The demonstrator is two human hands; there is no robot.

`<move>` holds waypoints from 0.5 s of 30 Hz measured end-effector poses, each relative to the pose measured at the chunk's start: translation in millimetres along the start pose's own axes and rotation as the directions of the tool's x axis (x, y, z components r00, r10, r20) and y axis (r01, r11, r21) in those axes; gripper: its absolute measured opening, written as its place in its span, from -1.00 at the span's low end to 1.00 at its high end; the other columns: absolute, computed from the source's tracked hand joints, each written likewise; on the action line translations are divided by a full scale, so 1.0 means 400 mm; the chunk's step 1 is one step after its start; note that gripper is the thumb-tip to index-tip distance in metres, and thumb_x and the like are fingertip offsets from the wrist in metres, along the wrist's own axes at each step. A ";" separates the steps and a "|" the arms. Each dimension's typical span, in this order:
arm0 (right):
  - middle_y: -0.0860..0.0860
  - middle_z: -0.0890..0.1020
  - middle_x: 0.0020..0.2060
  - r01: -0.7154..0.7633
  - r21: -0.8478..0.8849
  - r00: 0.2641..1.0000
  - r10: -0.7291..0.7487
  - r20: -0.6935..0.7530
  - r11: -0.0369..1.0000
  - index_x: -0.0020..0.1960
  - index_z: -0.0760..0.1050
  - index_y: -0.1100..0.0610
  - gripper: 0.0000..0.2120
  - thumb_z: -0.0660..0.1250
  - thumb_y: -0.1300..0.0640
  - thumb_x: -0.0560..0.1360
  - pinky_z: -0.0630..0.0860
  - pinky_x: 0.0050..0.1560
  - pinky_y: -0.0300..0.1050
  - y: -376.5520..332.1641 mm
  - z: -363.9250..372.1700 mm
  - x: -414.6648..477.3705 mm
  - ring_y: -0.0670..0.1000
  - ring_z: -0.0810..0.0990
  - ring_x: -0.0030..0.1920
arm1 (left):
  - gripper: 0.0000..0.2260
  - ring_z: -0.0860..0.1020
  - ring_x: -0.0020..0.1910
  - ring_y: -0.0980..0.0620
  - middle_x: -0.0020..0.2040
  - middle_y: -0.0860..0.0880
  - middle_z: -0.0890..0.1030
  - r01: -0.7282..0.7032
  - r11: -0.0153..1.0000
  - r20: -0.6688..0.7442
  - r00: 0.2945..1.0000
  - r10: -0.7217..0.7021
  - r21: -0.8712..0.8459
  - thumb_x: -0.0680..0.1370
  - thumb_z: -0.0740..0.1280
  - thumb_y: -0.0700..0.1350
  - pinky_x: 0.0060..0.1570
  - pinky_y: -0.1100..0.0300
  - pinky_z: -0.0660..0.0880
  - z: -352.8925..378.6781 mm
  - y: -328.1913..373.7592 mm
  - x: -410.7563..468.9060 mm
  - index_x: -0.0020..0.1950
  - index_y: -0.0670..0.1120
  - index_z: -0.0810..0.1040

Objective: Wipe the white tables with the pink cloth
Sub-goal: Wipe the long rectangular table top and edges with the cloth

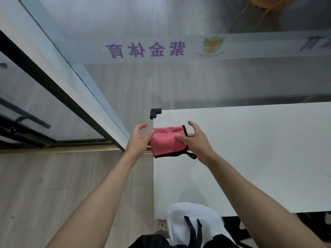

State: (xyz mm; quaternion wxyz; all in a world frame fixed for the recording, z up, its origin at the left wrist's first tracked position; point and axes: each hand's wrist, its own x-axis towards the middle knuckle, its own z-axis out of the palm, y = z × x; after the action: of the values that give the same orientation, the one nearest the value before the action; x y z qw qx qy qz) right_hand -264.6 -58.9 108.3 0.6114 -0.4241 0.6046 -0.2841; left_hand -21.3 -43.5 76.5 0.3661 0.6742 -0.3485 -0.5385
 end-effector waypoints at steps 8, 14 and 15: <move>-0.06 0.62 0.32 0.202 -0.190 0.979 -0.198 0.039 0.961 0.49 0.52 -0.16 -0.32 0.53 0.33 0.49 0.69 0.10 -0.13 0.060 -0.049 0.020 0.08 0.68 0.22 | -0.61 0.59 -0.08 0.14 0.00 0.13 0.55 -0.364 0.685 0.191 0.929 0.317 0.631 0.48 0.53 -0.22 0.02 0.18 0.56 0.049 0.014 0.018 0.24 0.14 0.71; -0.09 0.48 0.11 0.257 -0.661 0.957 -0.280 0.073 0.705 0.25 0.63 -0.07 -0.79 0.38 -0.05 0.64 0.53 0.01 -0.24 0.089 -0.093 0.077 -0.02 0.62 0.01 | -0.88 0.60 0.18 0.06 0.20 0.13 0.61 -0.413 0.604 0.262 0.909 0.325 0.682 0.61 0.40 -0.10 0.20 0.10 0.55 0.088 0.036 0.039 0.12 0.05 0.66; -0.11 0.43 0.12 0.271 -0.683 0.953 -0.290 0.090 0.678 0.18 0.63 -0.06 -0.78 0.40 -0.12 0.60 0.55 -0.01 -0.21 0.092 -0.102 0.087 -0.06 0.61 -0.02 | -0.89 0.63 0.13 0.02 0.12 0.12 0.65 -0.410 0.612 0.290 0.912 0.290 0.677 0.62 0.38 -0.11 0.16 0.05 0.58 0.098 0.044 0.046 0.12 0.07 0.62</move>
State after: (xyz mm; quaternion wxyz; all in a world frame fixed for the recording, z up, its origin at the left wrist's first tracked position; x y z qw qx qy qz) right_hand -306.9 -78.3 62.8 0.3515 -0.7042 0.6019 -0.1349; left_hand -57.6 -72.7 77.1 0.1404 0.6388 -0.6839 -0.3234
